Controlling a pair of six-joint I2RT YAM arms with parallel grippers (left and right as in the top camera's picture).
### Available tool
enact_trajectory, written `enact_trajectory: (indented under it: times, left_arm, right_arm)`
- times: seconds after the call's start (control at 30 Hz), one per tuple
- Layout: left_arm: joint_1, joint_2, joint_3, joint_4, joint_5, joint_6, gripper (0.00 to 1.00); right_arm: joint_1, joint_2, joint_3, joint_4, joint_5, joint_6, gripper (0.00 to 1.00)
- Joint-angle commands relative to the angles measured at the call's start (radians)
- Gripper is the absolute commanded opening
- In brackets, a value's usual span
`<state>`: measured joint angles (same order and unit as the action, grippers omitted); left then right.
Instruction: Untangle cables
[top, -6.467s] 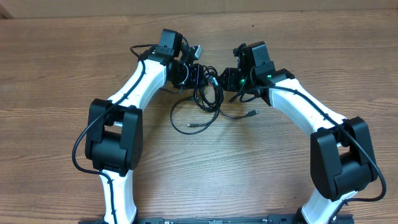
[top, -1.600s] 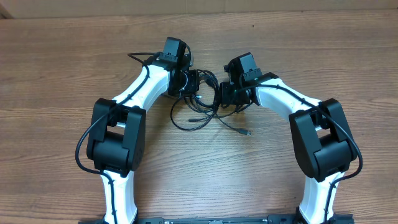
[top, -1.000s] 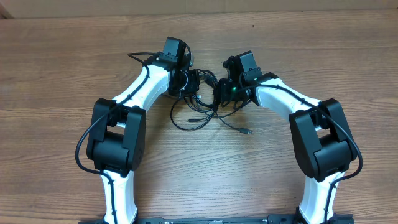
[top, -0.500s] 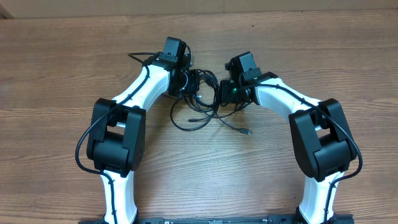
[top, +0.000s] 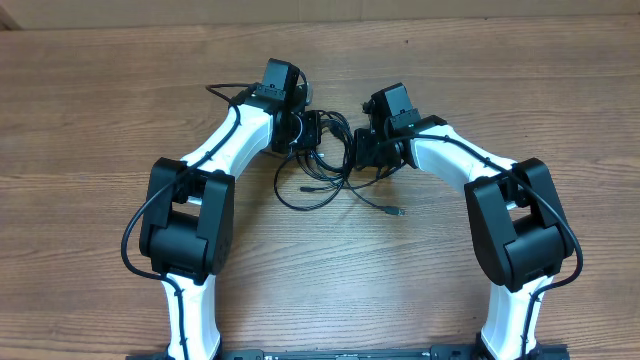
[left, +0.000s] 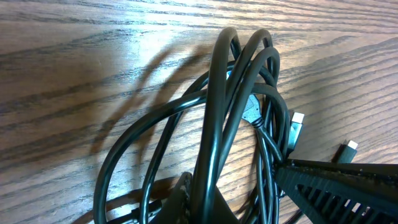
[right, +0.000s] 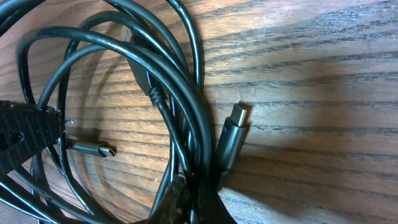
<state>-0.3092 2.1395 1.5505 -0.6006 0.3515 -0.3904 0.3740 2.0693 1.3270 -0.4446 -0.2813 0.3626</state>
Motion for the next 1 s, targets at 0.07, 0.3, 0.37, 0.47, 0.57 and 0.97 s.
enact_trajectory:
  times: [0.07,0.3,0.37,0.47,0.57,0.97]
  left_arm:
    - [-0.005,-0.034,-0.007,0.003,0.015,0.001,0.04]
    - [-0.005,-0.034,-0.007,0.003,0.015,0.001,0.04]
    - [-0.005,-0.034,-0.007,0.004,0.014,0.001,0.04]
    - [-0.005,-0.034,-0.007,0.004,0.014,0.001,0.04]
    - [-0.005,-0.034,-0.007,0.004,0.014,0.001,0.05]
    - [-0.006,-0.034,-0.007,0.007,0.015,0.001,0.05]
  right_arm:
    - [-0.024,0.02,0.05,-0.091,0.001,0.003,0.04]
    - [-0.061,0.02,0.16,-0.348,0.106,-0.057,0.04]
    - [-0.068,0.02,0.163,-0.369,0.117,-0.057,0.04]
    - [-0.074,0.02,0.163,-0.38,0.106,-0.057,0.04]
    - [-0.073,0.02,0.166,-0.33,-0.082,-0.137,0.21]
    - [-0.018,0.022,0.166,-0.158,0.027,-0.159,0.36]
